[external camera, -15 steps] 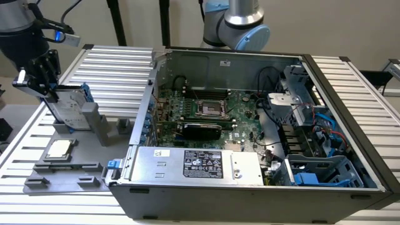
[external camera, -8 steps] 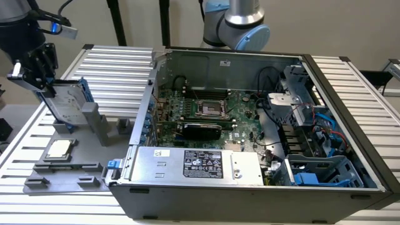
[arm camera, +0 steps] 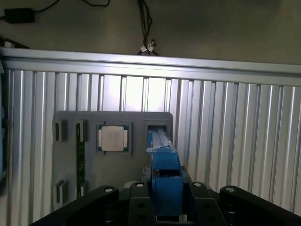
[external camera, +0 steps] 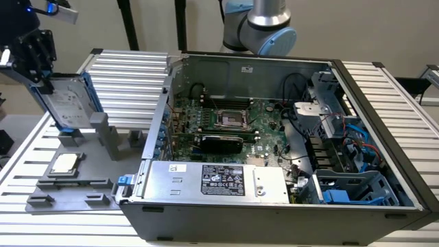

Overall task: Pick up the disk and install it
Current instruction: 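Pick up the disk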

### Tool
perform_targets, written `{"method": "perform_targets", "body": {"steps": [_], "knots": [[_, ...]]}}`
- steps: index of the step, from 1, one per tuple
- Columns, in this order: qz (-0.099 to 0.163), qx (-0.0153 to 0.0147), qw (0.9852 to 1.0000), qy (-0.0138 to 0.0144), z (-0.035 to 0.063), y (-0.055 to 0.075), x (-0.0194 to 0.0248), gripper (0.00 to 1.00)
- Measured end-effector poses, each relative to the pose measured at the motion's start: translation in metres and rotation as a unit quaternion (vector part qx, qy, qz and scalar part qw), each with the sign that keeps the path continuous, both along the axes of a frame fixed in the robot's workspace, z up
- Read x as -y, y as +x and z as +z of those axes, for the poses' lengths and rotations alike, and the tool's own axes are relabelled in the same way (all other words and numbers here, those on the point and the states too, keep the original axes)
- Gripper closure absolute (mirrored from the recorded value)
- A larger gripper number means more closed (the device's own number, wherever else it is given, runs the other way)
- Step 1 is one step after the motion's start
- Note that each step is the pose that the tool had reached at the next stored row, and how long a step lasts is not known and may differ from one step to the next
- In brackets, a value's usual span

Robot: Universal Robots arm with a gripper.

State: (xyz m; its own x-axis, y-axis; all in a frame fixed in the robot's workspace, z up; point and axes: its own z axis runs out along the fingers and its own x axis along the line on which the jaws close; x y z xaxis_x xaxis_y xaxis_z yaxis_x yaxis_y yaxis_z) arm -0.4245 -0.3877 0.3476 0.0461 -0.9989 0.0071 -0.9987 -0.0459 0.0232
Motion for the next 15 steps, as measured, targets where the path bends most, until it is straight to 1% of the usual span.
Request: {"method": "perform_targets", "body": {"steps": [8,15], "knots": [[0.0,0.0,1.0,0.0,0.0362,0.004,0.0,0.67],[0.0,-0.0001,1.0,0.0,0.0683,0.013,0.0,0.67]]}}
